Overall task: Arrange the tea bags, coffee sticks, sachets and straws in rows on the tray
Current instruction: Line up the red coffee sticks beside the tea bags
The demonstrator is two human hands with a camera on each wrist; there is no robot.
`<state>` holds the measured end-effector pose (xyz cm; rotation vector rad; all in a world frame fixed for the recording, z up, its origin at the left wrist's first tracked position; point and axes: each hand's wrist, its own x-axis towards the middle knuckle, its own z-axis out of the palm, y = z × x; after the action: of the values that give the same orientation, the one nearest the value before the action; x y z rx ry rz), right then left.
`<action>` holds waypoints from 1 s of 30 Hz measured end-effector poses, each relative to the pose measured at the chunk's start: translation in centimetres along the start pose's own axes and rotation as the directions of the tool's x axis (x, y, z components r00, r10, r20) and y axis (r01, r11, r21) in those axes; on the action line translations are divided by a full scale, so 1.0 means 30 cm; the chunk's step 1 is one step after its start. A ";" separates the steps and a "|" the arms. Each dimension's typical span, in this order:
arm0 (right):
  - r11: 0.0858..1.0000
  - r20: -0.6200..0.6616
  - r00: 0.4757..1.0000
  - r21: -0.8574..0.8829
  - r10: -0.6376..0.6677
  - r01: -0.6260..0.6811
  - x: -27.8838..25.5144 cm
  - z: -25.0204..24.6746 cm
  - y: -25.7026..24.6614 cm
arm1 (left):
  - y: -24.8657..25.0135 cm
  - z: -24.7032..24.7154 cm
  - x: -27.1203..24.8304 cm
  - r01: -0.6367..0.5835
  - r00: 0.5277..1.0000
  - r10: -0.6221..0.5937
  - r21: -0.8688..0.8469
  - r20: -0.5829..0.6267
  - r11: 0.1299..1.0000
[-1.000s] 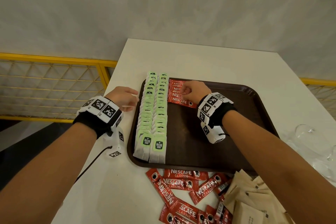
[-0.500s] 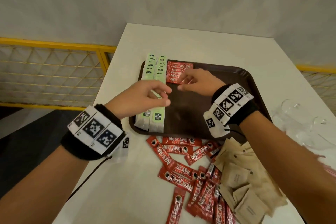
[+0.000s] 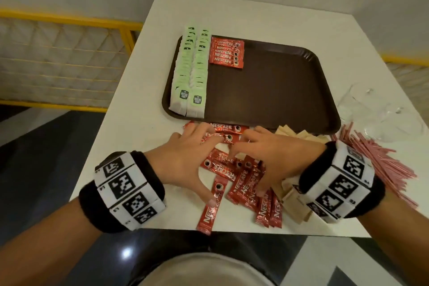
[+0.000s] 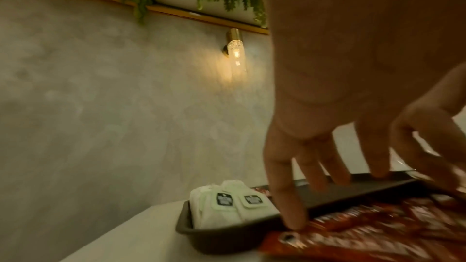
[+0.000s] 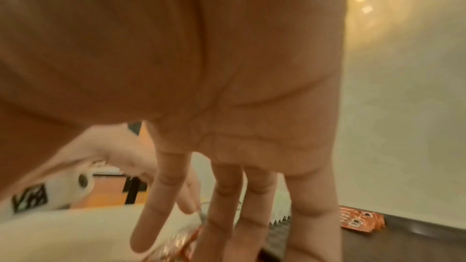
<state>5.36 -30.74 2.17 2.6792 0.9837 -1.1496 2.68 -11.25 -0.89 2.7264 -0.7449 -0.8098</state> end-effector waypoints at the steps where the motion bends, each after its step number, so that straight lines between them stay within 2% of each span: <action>1: 0.998 0.018 1.000 -0.070 -0.007 0.009 0.003 0.017 0.000 | 0.017 0.015 0.002 0.032 0.999 -0.033 0.042 0.020 0.999; 5: 0.975 0.024 1.000 -0.220 -0.015 0.019 0.027 0.063 -0.004 | 0.041 0.061 0.033 0.154 0.984 -0.164 0.125 0.074 0.980; 9: 0.984 -0.034 0.998 -0.175 -0.044 0.038 0.049 0.055 0.003 | 0.047 0.075 0.045 0.200 0.976 -0.206 0.079 0.073 0.977; 16: 0.992 -0.175 0.981 -0.108 -0.080 0.062 0.085 0.036 0.006 | -0.002 0.041 0.038 0.192 0.977 -0.206 -0.177 -0.061 0.965; 20: 0.995 -0.280 0.957 -0.083 -0.075 0.053 0.086 0.041 0.021 | -0.036 0.016 0.017 0.205 0.965 -0.230 -0.183 -0.128 0.961; 22: 0.995 -0.258 0.962 -0.073 -0.084 0.067 0.082 0.049 0.025 | -0.047 0.012 0.001 0.247 0.957 -0.268 -0.166 -0.114 0.955; 26: 0.987 -0.139 0.988 -0.156 -0.063 0.041 0.093 0.059 0.017 | -0.025 0.037 0.003 0.317 0.948 -0.317 -0.069 0.012 0.946; 28: 0.985 -0.143 0.988 -0.171 -0.062 0.037 0.107 0.062 0.012 | -0.018 0.051 0.012 0.337 0.941 -0.336 -0.025 0.040 0.941; 30: 0.981 -0.174 0.981 -0.186 -0.090 0.056 0.117 0.063 0.005 | -0.024 0.052 0.013 0.336 0.942 -0.335 -0.048 0.018 0.941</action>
<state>6.07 -29.54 -1.58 2.6564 1.1613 -0.7921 2.38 -10.89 -2.60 2.8441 -0.2542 -0.8941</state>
